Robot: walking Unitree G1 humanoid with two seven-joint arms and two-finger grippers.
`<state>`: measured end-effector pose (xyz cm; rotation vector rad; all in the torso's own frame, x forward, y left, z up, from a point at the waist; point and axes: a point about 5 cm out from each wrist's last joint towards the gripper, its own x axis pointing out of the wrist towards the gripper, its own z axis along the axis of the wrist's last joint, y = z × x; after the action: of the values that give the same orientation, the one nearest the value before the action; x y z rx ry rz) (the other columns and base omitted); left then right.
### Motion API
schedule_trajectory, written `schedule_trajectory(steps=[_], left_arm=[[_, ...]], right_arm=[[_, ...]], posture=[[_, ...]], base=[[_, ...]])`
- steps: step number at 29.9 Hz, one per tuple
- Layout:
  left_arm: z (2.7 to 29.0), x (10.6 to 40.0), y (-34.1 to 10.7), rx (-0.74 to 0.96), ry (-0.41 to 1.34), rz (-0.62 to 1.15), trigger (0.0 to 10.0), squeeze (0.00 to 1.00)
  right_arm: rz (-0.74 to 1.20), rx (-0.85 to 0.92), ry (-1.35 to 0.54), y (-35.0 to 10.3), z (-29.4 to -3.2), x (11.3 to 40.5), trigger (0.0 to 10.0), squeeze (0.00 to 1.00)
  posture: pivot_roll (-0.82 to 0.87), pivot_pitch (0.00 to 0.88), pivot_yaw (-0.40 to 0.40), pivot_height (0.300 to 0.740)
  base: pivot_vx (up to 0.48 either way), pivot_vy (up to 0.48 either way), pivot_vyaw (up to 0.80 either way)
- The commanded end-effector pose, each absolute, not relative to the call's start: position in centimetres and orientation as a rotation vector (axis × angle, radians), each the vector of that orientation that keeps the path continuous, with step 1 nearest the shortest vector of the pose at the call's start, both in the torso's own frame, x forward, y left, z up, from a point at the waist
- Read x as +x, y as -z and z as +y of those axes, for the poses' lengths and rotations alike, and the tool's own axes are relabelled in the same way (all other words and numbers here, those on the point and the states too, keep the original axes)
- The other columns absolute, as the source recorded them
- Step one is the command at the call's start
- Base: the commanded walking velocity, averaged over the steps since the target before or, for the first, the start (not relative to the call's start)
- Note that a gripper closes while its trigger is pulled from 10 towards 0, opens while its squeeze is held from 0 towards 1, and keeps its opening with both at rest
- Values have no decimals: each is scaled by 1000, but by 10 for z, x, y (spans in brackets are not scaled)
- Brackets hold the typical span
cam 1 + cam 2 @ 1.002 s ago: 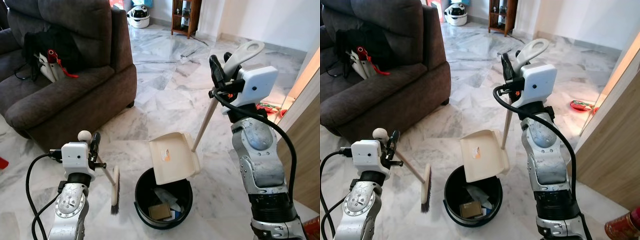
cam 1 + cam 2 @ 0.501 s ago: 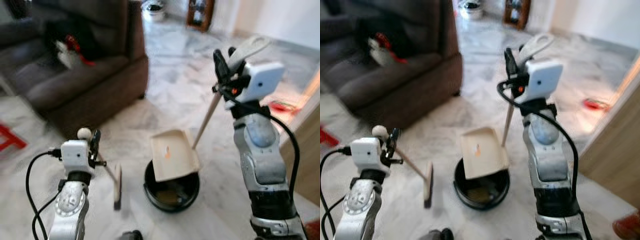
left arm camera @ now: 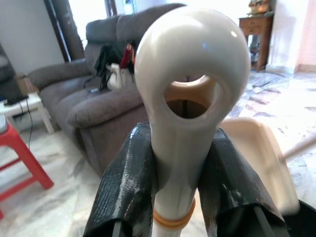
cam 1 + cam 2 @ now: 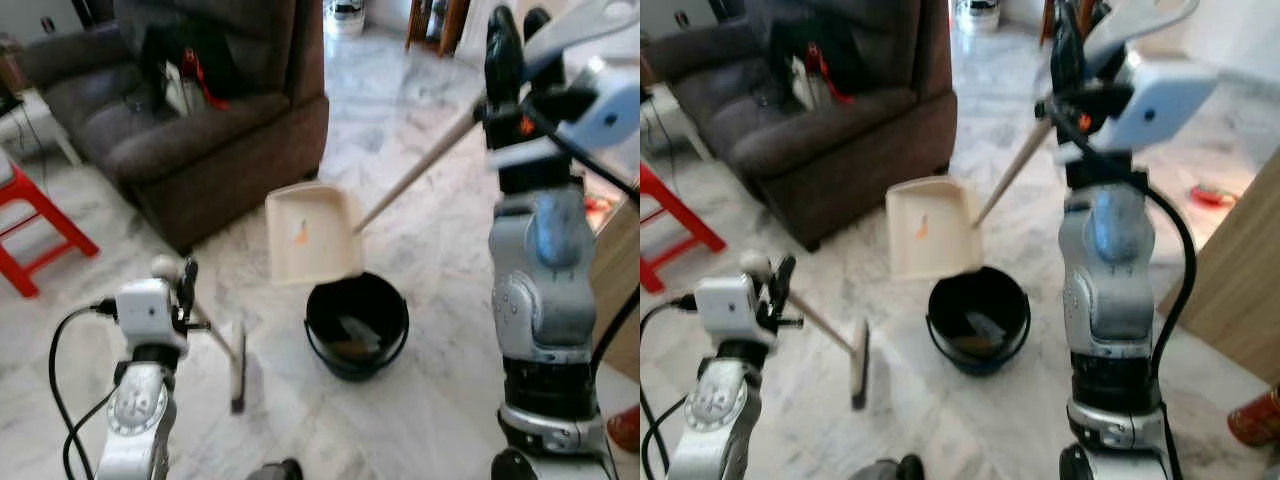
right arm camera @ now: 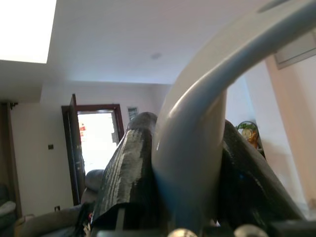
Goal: Sweep floor
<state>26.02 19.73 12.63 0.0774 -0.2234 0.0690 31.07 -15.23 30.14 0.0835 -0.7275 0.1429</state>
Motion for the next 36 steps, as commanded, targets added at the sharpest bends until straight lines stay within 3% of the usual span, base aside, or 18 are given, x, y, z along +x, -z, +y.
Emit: schedule_trajectory(steps=[1,8,12,18,29,36], left_arm=[[198,261,-138,92,-62,-282,10000,0],[197,261,-137,91,-57,-281,10000,0],[197,262,-135,89,-55,-271,10000,0],[193,263,-132,80,-36,-259,10000,0],[201,258,-111,83,-58,-188,10000,0],[209,252,-95,91,-77,-137,10000,0]], right_arm=[[-777,65,-159,-310,-149,305,10000,0],[-697,-90,2,-284,-171,300,10000,0],[-566,-157,167,-245,-200,288,10000,0],[-412,-255,274,-200,-219,274,10000,0],[-140,-131,297,-120,-230,282,10000,0],[-71,-94,238,-91,-226,292,10000,0]], posture=[[72,73,49,740],[70,75,49,740],[65,77,51,740],[46,76,54,740],[45,70,49,740],[49,49,42,740]], base=[[-274,0,0],[-273,0,0],[0,0,0],[0,0,0],[0,0,0],[0,0,0]])
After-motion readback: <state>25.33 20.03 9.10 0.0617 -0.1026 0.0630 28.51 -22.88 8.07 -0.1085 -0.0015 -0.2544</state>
